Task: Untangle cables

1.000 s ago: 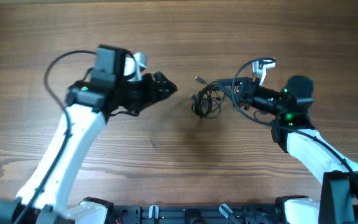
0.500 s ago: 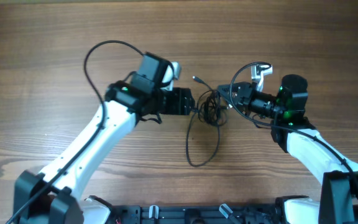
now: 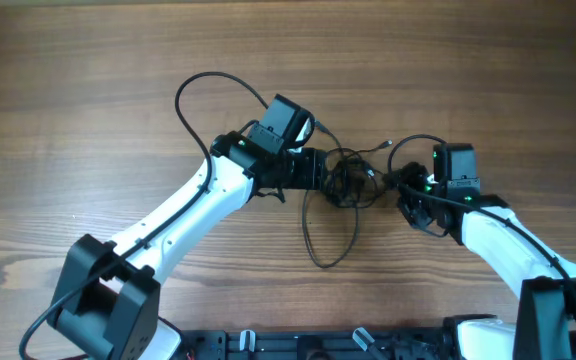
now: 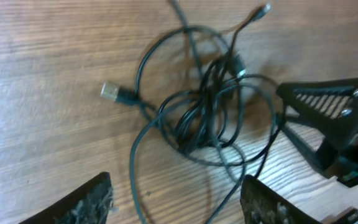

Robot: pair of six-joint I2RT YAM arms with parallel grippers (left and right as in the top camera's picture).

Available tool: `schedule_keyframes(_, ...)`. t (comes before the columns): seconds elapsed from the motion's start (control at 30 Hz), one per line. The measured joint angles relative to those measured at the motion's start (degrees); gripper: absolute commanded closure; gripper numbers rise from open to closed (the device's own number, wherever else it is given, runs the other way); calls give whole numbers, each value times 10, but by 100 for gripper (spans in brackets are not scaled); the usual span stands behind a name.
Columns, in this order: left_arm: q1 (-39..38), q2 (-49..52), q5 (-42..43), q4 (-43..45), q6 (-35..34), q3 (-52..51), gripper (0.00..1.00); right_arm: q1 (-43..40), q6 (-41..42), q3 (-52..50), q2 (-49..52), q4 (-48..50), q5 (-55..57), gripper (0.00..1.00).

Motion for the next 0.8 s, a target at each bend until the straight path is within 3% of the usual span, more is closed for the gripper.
schedule_keyframes(0.03,-1,1,0,16,0,0,32,0,-9,2,-3,-4,14,0)
schedule_keyframes(0.13,-5,1,0,29,0,0,30,-3,-82,8,-10,9,18,1)
schedule_keyframes(0.23,-6,1,-3,29,0,0,28,-24,-142,8,-28,2,-10,12)
schedule_keyframes(0.33,-6,1,-31,29,-7,0,16,-27,-173,16,-85,38,-80,22)
schedule_keyframes(0.37,-6,1,-58,29,-20,0,12,-19,-188,20,-92,50,-102,29)
schedule_keyframes(0.57,25,1,-120,29,-141,0,1,83,-278,23,-70,92,-113,47)
schedule_keyframes(0.8,41,1,-131,17,-171,0,1,129,-284,23,22,146,-84,91)
